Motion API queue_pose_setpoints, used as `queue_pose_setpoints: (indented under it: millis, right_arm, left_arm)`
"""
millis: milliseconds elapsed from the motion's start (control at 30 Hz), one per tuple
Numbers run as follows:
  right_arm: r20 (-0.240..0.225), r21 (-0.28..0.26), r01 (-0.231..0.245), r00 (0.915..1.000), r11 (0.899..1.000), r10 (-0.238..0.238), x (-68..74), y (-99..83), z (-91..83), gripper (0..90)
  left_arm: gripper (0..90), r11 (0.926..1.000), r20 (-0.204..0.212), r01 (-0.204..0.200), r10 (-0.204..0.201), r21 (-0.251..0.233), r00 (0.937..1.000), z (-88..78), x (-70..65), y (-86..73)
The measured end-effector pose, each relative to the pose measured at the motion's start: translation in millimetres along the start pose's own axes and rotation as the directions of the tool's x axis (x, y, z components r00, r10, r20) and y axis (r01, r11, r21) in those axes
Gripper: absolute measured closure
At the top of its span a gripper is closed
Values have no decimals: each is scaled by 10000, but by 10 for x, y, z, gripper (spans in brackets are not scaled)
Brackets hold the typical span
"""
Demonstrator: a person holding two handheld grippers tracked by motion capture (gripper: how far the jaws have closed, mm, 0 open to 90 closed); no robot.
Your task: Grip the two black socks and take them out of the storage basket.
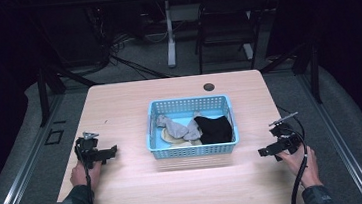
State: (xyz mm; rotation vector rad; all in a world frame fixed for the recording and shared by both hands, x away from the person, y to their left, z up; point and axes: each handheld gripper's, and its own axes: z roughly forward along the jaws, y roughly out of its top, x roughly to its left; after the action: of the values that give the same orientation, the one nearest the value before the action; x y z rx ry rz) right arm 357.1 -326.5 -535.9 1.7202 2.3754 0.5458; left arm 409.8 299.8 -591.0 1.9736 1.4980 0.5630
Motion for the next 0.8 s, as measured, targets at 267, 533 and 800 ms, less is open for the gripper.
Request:
queue_pose_setpoints:
  millis: [267, 533, 800]
  right_arm:
    - [35, -299, -166, 9999, 9994, 167, -1, 17, -24, 0]
    - [34, -465, -15, 10000, 9989, 17, 5, 54, -46, 0]
    - [-21, -1063, 175, 9998, 9942, -179, -19, 189, -131, 0]
  left_arm:
    - [3, 10000, -8, 3, -3, 2, 10000, 0, -1, -1]
    - [1, 9999, -50, 112, -112, 17, 9999, -1, 4, 0]
    - [1, 9999, -57, 131, -131, 22, 9999, 0, 4, 1]
